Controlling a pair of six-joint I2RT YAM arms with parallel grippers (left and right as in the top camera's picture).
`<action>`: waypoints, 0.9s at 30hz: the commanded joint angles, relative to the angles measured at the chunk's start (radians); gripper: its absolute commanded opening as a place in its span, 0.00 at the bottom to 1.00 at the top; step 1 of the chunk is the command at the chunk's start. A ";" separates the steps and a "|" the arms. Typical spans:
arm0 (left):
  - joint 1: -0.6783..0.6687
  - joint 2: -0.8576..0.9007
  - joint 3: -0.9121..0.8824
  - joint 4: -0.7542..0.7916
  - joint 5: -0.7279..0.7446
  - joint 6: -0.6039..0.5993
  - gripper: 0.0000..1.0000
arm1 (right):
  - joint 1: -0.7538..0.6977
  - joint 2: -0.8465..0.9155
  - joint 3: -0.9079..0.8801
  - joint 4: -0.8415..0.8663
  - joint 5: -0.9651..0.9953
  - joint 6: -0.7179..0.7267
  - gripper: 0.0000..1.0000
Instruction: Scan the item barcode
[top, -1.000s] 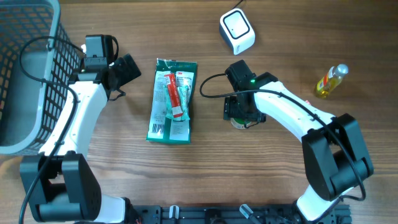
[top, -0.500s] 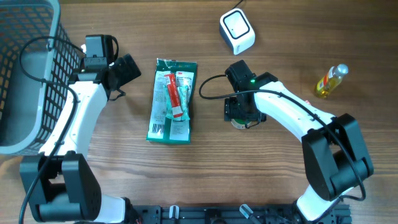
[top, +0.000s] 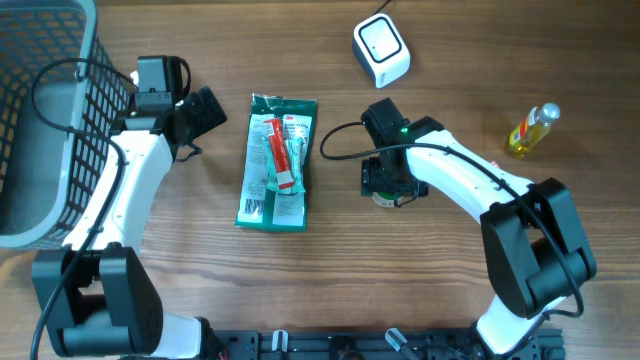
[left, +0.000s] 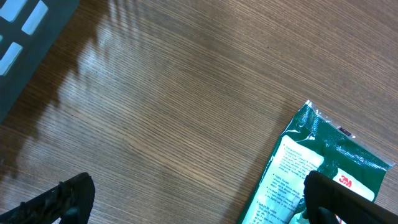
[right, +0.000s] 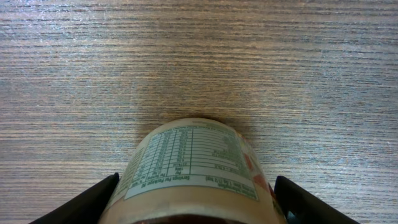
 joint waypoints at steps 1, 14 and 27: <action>0.003 -0.012 0.013 0.001 0.005 0.005 1.00 | 0.005 0.019 -0.013 -0.001 -0.009 -0.011 0.72; 0.003 -0.012 0.013 0.001 0.005 0.005 1.00 | -0.104 -0.081 0.154 -0.233 -0.442 -0.014 0.34; 0.003 -0.012 0.013 0.000 0.005 0.005 1.00 | -0.121 -0.082 0.153 -0.600 -0.862 -0.009 0.15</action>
